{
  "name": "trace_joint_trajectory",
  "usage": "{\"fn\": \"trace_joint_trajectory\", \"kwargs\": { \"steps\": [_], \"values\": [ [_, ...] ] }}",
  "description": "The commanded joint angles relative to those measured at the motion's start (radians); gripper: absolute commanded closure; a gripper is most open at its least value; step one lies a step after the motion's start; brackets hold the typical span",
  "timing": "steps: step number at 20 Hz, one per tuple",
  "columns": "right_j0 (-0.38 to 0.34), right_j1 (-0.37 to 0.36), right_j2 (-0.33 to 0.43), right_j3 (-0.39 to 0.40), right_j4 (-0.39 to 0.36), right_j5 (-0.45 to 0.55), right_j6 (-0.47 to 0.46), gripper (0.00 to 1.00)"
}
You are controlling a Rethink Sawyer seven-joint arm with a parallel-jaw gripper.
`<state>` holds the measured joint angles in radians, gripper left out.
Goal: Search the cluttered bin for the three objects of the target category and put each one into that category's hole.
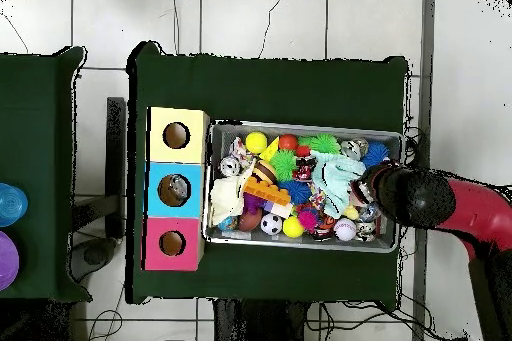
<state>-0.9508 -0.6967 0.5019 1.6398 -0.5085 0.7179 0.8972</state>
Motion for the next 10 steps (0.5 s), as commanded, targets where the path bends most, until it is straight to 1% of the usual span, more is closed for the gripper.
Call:
{"fn": "trace_joint_trajectory", "kwargs": {
  "steps": [1,4,6,10],
  "values": [
    [-0.016,0.075,0.019,-0.122,-0.175,0.104,-0.292,0.0],
    [-0.017,0.075,0.007,-0.148,-0.223,0.14,-0.317,0.0],
    [-0.02,0.078,0.0,-0.158,-0.253,0.142,-0.316,0.0],
    [-0.035,0.089,0.009,-0.151,-0.286,0.131,-0.317,0.0]
  ]
}}
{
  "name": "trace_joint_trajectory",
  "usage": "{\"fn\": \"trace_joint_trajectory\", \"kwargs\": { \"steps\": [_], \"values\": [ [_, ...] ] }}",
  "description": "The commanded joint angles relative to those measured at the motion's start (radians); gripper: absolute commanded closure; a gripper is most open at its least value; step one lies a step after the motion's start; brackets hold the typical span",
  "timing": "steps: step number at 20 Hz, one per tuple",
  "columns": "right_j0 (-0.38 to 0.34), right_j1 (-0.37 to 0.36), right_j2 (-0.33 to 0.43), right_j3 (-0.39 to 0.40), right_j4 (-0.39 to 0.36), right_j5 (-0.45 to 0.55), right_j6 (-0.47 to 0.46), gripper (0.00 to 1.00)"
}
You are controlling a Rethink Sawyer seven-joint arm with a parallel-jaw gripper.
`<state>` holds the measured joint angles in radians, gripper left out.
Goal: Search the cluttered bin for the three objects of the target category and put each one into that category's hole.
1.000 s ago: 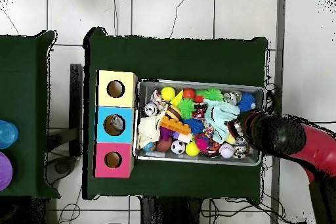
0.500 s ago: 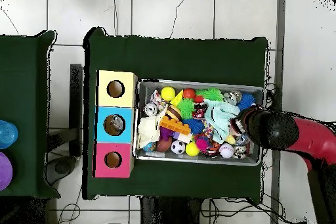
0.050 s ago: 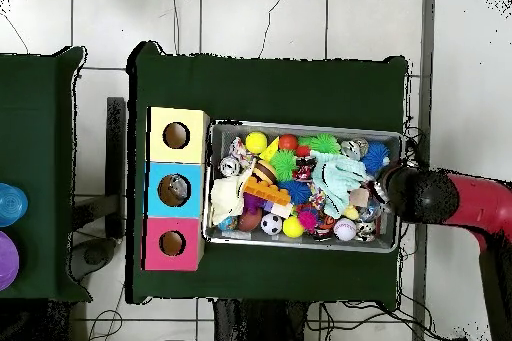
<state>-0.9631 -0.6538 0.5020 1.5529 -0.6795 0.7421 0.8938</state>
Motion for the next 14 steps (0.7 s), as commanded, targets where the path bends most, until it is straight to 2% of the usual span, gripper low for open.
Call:
{"fn": "trace_joint_trajectory", "kwargs": {
  "steps": [1,7,14],
  "values": [
    [-0.024,0.049,0.01,-0.062,-0.122,0.104,-0.309,0.0],
    [-0.015,0.069,0.018,-0.054,-0.152,0.084,-0.276,0.0],
    [-0.003,0.132,0.037,-0.071,-0.163,0.063,-0.25,0.0]
  ]
}}
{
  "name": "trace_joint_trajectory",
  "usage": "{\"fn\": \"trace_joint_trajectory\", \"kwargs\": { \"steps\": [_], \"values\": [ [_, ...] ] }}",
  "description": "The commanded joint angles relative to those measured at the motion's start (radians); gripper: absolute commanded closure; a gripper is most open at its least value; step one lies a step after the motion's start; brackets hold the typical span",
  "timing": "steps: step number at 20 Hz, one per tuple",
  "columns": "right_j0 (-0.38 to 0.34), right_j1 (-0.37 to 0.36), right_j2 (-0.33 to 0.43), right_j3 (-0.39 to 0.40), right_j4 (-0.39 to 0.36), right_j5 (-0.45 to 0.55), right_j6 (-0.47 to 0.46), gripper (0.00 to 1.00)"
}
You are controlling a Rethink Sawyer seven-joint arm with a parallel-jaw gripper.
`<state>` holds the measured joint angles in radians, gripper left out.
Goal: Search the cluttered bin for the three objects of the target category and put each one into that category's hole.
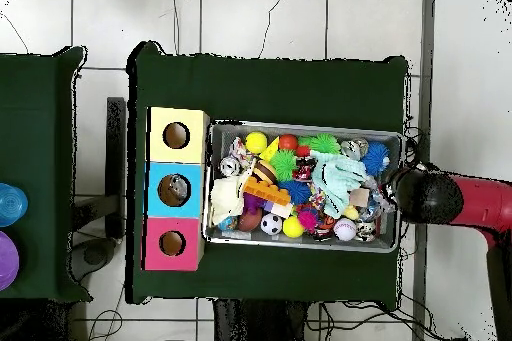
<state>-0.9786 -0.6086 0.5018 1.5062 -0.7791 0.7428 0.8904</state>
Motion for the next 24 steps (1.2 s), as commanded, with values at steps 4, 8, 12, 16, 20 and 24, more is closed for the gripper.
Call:
{"fn": "trace_joint_trajectory", "kwargs": {
  "steps": [4,8,12,16,20,24],
  "values": [
    [0.015,0.098,0.044,-0.012,-0.054,0.073,-0.246,0.0],
    [0.018,0.09,0.033,0.0,-0.053,0.084,-0.236,0.0],
    [0.022,0.079,0.019,0.008,-0.059,0.096,-0.231,0.0],
    [0.03,0.067,-0.006,0.008,-0.079,0.1,-0.221,0.0],
    [0.022,0.067,-0.021,0.007,-0.098,0.088,-0.23,0.0],
    [0.016,0.092,-0.03,0.009,-0.114,0.068,-0.231,0.0]
  ]
}}
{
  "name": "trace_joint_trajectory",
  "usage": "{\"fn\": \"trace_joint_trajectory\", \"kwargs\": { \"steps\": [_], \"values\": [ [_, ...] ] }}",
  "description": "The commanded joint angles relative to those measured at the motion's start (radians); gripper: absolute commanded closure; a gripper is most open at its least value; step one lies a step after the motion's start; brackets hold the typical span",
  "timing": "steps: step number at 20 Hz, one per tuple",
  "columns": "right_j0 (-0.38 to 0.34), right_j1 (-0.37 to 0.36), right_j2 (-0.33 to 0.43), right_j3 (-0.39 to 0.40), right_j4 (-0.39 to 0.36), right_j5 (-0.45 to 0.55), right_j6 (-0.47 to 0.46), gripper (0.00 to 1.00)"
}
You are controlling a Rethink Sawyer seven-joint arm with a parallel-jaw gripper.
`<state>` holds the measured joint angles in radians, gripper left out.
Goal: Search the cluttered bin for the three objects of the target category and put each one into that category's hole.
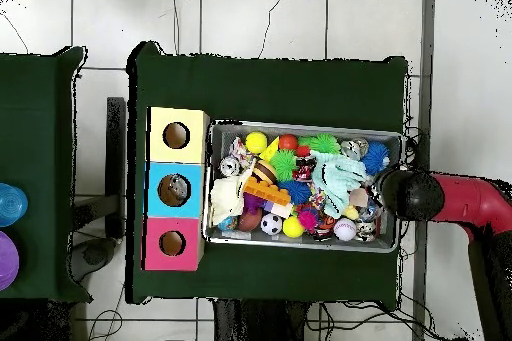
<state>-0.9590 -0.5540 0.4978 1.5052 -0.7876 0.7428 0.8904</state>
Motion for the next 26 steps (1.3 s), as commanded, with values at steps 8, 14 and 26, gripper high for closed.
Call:
{"fn": "trace_joint_trajectory", "kwargs": {
  "steps": [8,14,26],
  "values": [
    [-0.003,0.064,-0.063,-0.004,-0.156,0.053,-0.203,0.0],
    [-0.014,0.098,-0.081,-0.006,-0.182,0.042,-0.197,0.0],
    [0.016,0.149,-0.105,-0.019,-0.22,0.064,-0.203,0.0]
  ]
}}
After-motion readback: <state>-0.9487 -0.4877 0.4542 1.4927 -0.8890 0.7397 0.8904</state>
